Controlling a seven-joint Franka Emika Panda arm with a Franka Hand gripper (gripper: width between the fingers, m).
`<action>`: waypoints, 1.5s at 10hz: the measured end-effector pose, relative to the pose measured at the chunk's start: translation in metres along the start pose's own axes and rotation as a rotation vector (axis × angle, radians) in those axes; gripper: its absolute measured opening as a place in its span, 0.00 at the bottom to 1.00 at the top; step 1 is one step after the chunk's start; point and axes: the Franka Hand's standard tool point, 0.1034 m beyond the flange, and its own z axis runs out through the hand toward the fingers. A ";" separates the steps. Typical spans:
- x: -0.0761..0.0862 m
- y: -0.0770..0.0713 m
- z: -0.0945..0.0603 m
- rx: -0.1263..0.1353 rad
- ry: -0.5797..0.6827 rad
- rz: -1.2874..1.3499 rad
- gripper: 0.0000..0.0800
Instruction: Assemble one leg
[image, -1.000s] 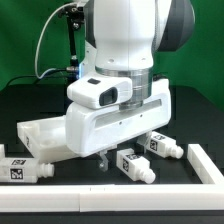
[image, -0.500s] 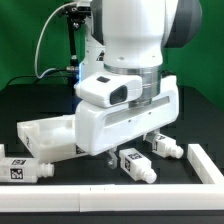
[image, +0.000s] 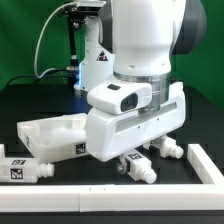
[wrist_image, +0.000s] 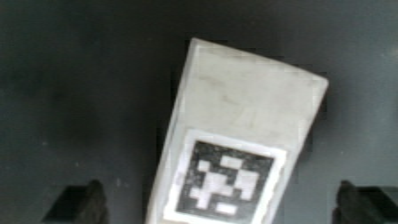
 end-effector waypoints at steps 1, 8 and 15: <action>0.000 0.000 0.000 0.000 0.000 0.000 0.49; -0.025 -0.067 -0.070 -0.018 -0.006 0.156 0.35; -0.047 -0.115 -0.060 -0.029 0.015 0.248 0.36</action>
Offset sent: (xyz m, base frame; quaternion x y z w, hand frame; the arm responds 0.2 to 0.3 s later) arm 0.0000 0.0000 0.0000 0.0000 0.0000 0.0000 1.0000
